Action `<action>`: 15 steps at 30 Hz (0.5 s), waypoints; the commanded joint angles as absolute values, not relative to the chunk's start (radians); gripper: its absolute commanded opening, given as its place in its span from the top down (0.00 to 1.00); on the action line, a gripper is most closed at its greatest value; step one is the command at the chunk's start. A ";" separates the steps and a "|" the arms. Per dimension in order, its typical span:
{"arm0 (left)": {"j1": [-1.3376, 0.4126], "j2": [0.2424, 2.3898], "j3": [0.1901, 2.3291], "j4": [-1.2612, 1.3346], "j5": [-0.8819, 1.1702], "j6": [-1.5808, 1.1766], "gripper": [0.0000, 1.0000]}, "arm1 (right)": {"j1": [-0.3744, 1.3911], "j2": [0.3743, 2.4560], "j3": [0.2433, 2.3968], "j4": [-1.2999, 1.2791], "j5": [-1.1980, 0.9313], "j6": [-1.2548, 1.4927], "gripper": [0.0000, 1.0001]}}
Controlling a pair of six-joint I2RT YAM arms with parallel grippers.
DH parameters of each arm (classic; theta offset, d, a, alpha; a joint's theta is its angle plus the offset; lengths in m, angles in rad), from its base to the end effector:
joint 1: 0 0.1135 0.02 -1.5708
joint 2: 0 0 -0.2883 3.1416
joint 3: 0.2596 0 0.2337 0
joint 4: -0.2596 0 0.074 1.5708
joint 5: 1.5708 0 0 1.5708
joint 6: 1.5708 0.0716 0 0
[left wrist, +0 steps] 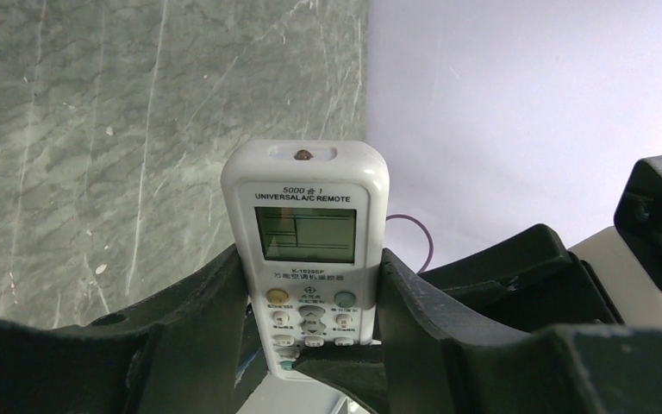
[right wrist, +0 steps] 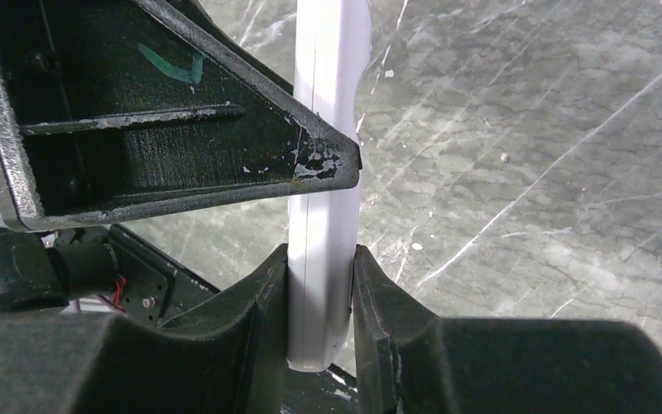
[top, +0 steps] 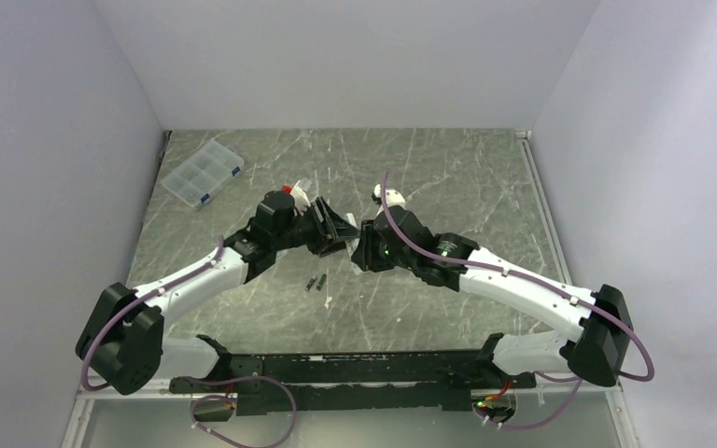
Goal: Load the batteries into the remote control
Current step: Adjust the remote control.
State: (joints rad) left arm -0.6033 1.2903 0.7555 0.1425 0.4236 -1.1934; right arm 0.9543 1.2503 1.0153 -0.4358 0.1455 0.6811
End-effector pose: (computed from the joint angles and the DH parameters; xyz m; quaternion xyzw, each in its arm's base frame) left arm 0.2252 -0.1909 0.2738 -0.1246 0.8116 -0.5339 0.2017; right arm 0.1682 0.2194 0.3028 -0.0910 0.8940 0.2717 0.3444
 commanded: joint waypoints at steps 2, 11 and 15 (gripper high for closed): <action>-0.611 1.230 0.790 0.094 0.483 -1.169 0.30 | 0.965 1.213 1.071 -0.454 0.203 0.639 1.00; -0.605 1.169 0.876 -0.085 0.487 -1.089 0.01 | 0.996 1.137 1.056 -0.549 0.341 0.501 1.00; -0.573 1.158 0.920 -0.149 0.526 -1.078 0.01 | 1.057 1.103 1.041 -0.566 0.453 0.418 1.00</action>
State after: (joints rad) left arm -0.5991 1.1915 0.8524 -0.0704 0.4740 -1.1194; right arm 1.0080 1.1496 1.0222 -0.5446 0.3153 0.5240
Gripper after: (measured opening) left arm 0.994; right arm 0.298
